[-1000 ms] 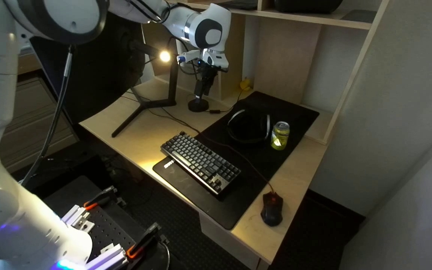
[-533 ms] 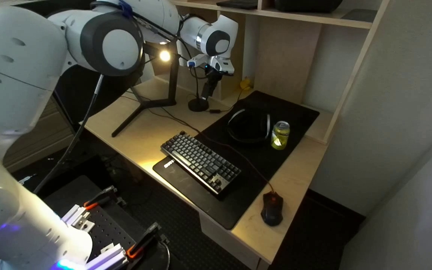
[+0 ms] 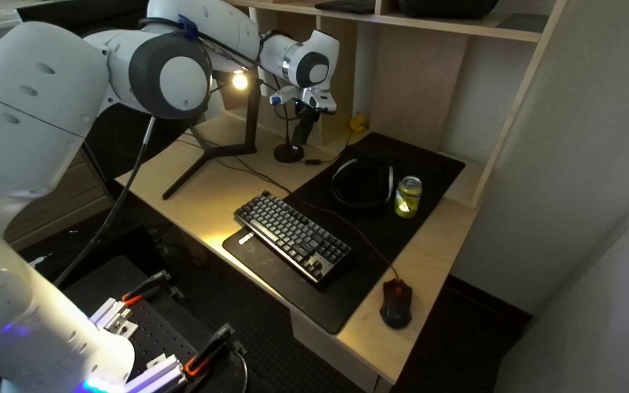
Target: Turn off the lamp
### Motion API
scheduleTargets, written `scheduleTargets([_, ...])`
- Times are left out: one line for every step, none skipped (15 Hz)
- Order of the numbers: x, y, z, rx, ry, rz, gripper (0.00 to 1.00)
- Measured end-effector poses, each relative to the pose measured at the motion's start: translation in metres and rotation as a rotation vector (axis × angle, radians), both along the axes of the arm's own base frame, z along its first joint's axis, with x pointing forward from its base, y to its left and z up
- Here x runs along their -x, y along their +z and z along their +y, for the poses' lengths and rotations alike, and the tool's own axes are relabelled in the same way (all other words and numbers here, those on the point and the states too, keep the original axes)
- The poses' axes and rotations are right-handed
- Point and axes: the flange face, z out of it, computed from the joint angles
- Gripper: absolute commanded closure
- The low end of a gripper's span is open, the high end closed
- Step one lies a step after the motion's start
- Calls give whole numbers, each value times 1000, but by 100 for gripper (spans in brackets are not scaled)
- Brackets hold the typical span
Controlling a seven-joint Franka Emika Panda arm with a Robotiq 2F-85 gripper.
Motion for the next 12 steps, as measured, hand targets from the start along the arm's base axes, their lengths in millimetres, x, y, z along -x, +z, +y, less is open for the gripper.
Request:
scheduleTargets([-2,-5,6,1,7,-3,0])
scheduleTargets([-5,-9,10,7,11,-6,0])
scheduleTargets([-8,-10,13,18,12,-14,0])
scheduleTargets([-12,-11,14,30,8,-22,0])
scheduleTargets([-15,-10,14,41,-11,-32,0])
scheduleTargets([-17,-10,14,42,-16,-35,0])
scheduleTargets([-16,-10,14,42,-16,-35,0])
scheduleTargets([-16,-10,14,42,-15,-35,0])
scheduleTargets([-16,-11,14,42,-15,-35,0])
scheduleTargets([-16,-11,14,42,-15,-35,0])
scheduleTargets([-16,-11,14,50,-17,-34,0])
scheduleTargets([-16,-12,11,62,-28,-31,0])
